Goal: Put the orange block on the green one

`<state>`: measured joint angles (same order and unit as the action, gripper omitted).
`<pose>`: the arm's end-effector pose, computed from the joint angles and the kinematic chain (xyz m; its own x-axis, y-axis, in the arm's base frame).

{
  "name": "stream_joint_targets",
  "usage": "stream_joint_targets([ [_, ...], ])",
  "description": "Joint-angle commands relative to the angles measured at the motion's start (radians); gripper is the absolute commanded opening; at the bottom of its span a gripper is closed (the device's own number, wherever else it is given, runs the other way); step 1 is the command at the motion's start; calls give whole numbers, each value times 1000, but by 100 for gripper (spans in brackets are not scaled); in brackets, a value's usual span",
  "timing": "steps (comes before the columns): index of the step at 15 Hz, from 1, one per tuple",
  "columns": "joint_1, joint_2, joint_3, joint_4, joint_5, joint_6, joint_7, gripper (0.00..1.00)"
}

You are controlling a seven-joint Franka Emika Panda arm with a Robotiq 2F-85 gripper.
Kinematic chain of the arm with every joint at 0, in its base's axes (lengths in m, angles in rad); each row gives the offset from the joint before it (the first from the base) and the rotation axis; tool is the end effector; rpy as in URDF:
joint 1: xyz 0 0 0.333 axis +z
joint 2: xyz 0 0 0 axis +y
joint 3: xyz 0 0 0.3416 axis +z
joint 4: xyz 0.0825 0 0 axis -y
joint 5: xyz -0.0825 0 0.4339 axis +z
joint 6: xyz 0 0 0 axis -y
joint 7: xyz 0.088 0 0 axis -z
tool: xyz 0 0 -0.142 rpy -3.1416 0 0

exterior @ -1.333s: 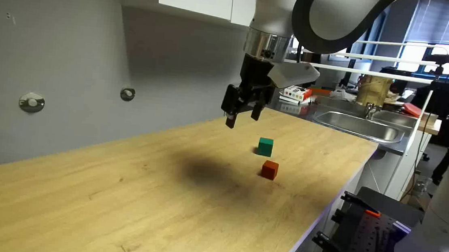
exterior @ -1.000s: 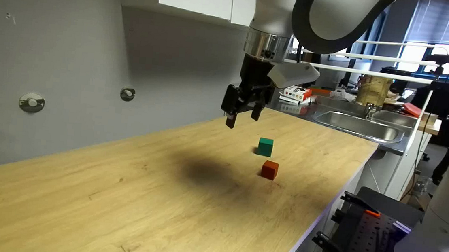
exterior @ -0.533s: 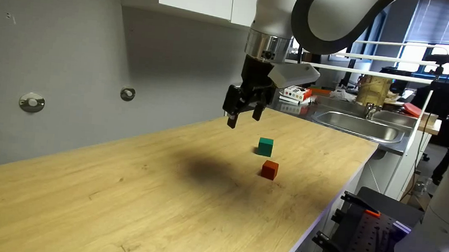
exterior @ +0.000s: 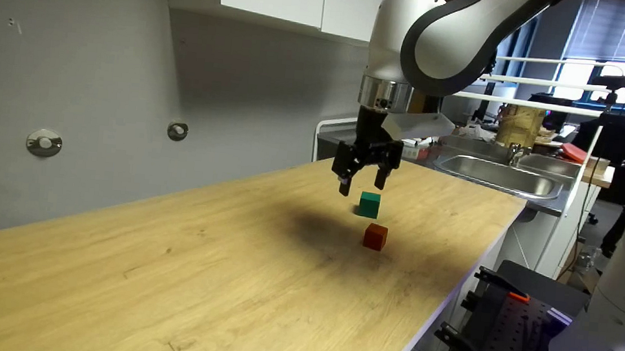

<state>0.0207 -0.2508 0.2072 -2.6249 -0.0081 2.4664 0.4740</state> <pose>0.4456 0.0982 0.2938 0.9653 -0.2398 0.1029 -0.2422 -0.9702 0.0109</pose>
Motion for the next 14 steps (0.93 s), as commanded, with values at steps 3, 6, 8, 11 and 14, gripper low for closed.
stream_joint_targets([
  [3,20,50,-84,-60,195,8,-30,100],
  [6,23,90,-113,-59,294,5,-62,100],
  [8,20,125,-125,-43,336,8,-81,100],
  [11,11,175,-137,-11,347,12,-83,100],
  [14,4,226,-147,29,322,6,-67,100],
])
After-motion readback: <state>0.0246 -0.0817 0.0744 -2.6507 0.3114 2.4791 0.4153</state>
